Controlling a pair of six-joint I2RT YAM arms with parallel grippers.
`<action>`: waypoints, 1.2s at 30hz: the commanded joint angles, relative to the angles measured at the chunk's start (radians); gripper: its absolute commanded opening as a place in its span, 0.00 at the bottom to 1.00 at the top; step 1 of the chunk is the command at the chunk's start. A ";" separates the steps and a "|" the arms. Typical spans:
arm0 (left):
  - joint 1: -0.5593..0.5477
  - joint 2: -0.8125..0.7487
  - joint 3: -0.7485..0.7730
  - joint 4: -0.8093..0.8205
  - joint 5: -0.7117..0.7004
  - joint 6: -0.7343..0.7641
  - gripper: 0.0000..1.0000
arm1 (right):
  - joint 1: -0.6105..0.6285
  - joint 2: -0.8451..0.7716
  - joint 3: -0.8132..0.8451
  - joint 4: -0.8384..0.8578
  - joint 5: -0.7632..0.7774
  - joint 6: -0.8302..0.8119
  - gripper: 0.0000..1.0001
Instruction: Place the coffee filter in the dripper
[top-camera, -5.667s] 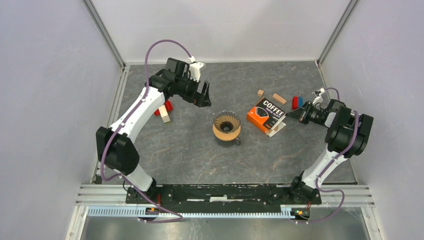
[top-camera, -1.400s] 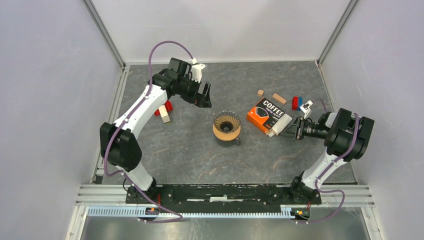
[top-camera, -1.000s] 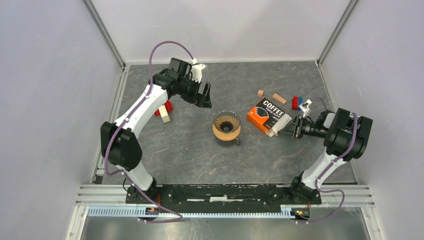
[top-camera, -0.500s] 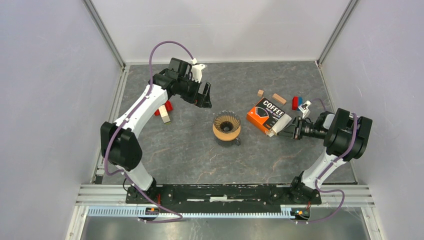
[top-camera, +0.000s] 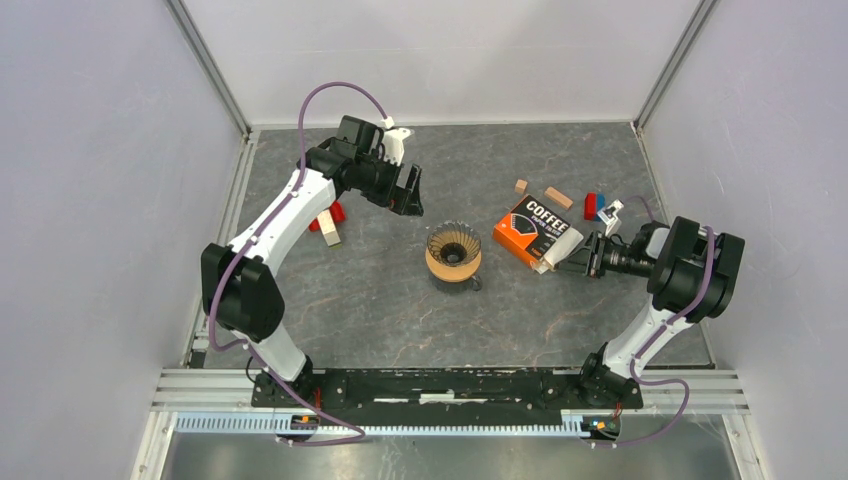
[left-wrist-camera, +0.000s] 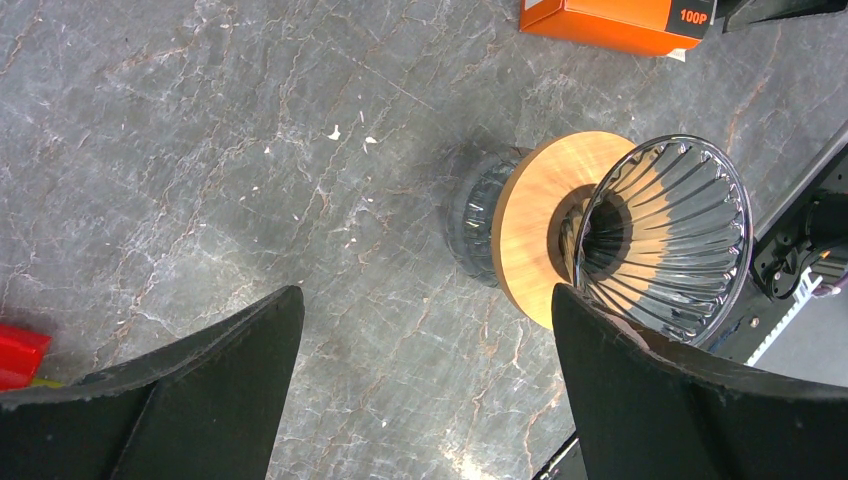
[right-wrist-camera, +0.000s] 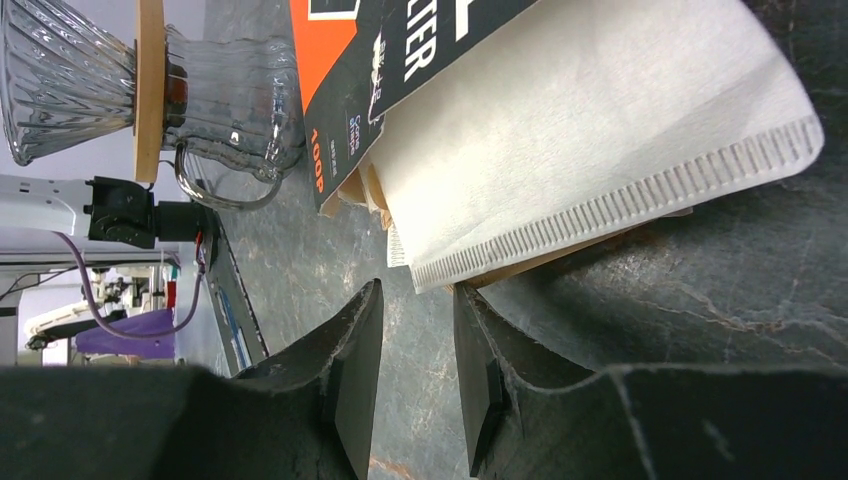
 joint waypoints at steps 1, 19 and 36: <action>-0.002 -0.012 0.027 0.012 0.016 0.014 1.00 | 0.003 -0.023 0.018 0.039 -0.016 0.027 0.38; -0.002 -0.013 0.029 0.011 0.016 0.012 1.00 | 0.002 -0.045 -0.043 0.345 -0.009 0.335 0.36; -0.002 -0.018 0.024 0.011 0.013 0.017 1.00 | 0.001 -0.048 -0.049 0.437 -0.040 0.459 0.13</action>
